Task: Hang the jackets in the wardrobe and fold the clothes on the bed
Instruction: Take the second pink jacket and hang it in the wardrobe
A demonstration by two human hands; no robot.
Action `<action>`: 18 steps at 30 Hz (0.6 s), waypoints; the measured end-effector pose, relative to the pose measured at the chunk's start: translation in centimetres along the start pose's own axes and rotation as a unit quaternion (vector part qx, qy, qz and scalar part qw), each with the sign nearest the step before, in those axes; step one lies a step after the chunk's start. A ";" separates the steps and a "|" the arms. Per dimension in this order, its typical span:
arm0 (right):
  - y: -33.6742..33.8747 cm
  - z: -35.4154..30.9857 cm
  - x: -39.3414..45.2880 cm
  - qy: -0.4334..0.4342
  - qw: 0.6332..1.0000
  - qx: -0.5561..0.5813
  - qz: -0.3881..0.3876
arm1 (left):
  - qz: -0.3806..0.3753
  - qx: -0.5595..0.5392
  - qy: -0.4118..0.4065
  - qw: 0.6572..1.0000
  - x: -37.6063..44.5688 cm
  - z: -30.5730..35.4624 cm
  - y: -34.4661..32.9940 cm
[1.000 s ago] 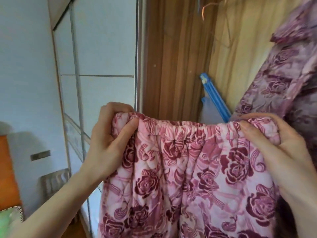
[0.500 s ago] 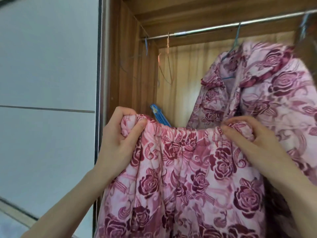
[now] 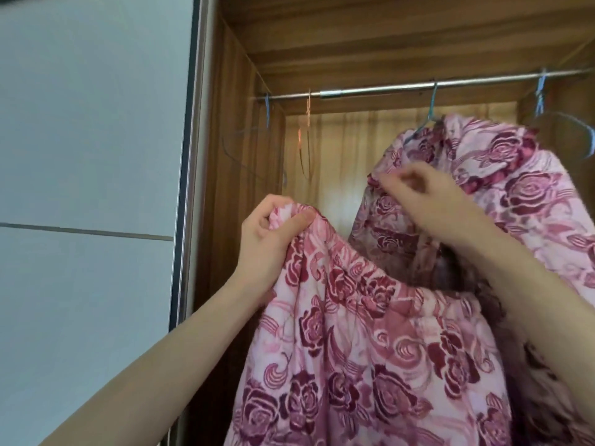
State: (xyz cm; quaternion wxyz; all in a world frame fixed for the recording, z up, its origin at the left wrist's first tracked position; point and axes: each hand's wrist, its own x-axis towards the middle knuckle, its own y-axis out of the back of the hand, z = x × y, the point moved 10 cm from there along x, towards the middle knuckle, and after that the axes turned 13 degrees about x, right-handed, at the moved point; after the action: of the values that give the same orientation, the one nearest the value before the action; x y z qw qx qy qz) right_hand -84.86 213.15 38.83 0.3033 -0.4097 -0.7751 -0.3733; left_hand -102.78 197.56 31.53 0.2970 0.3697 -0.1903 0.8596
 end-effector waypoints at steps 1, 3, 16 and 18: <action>-1.0 -1.1 2.2 -0.003 1.000 0.020 0.000 | -0.013 -0.007 0.002 1.000 0.2 -0.1 -0.3; -3.1 -2.6 6.6 -0.024 0.998 0.057 0.005 | -0.031 -0.008 0.004 0.999 0.8 -0.2 -0.6; -12.9 -3.7 19.8 -0.197 0.975 0.104 -0.013 | -0.087 0.046 0.037 0.994 3.0 -0.1 1.2; -12.9 -3.1 20.0 -0.195 0.977 0.089 -0.013 | -0.100 0.053 0.035 0.993 3.1 0.2 1.2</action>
State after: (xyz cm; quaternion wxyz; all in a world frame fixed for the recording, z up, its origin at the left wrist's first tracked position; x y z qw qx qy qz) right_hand -105.07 213.82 51.79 0.1764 -0.4356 -0.8550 -0.2196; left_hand -105.12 197.72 33.85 0.3677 0.3714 -0.0961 0.8471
